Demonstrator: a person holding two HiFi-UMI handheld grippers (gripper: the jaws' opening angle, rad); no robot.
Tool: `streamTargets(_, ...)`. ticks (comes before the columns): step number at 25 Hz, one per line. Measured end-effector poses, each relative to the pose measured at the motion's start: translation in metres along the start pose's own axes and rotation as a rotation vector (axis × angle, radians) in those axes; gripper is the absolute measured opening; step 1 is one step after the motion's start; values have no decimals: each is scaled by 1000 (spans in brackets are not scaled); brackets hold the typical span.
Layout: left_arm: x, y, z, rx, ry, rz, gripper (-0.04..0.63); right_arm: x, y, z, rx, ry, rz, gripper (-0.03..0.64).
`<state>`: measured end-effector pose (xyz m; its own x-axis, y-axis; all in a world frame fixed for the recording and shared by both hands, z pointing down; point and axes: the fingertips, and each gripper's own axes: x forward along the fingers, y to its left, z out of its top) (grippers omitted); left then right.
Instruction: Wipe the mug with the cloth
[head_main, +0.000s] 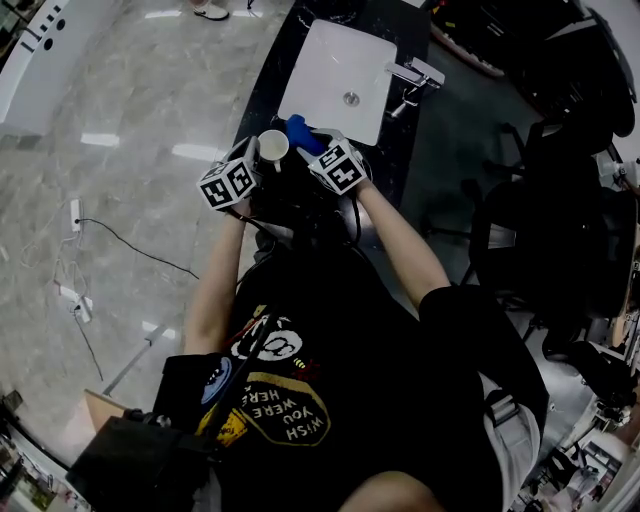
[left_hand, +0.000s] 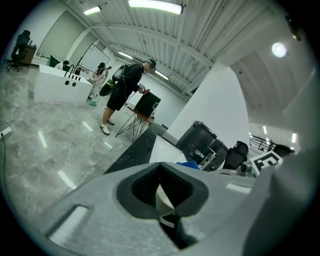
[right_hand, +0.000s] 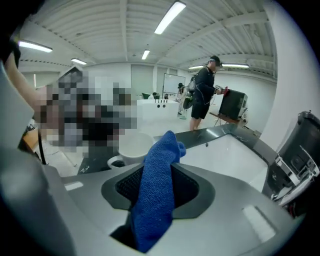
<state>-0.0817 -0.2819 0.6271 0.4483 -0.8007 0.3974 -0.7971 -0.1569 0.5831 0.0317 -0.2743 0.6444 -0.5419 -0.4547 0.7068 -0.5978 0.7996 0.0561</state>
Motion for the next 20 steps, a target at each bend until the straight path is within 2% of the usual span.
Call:
streamTargets(2,2,0,-7,-7,21,-5,5,-3,30,-9,-48,3,71,152)
streamTargets(5,3,-4,-10,-24,26,-29,5,-22,75,-32,-82,-48,253,152)
streamTargets(6,3,-4,-10,-35,23,-35,5,-27,79,-39,-80,-57,278,152)
streamTargets(8,1,-2,-11,-40,22,-33,5,-34,61,-39,-34,-85,228,152)
streamTargets(11,-4,4,-7,-42,12,-20,5,-34,4,-4,84,-146,59,152)
streamTargets(13,-7,8,-9,-53,9,-13,5,-23,-18,13,96,-116,10,152)
streamTargets(16,-9,10,-20,-71,10,0,5,-1,0,8,12,-38,60,152)
streamTargets(20,-10,8,-22,-89,-2,-3,5,-14,57,-21,-25,-46,210,152)
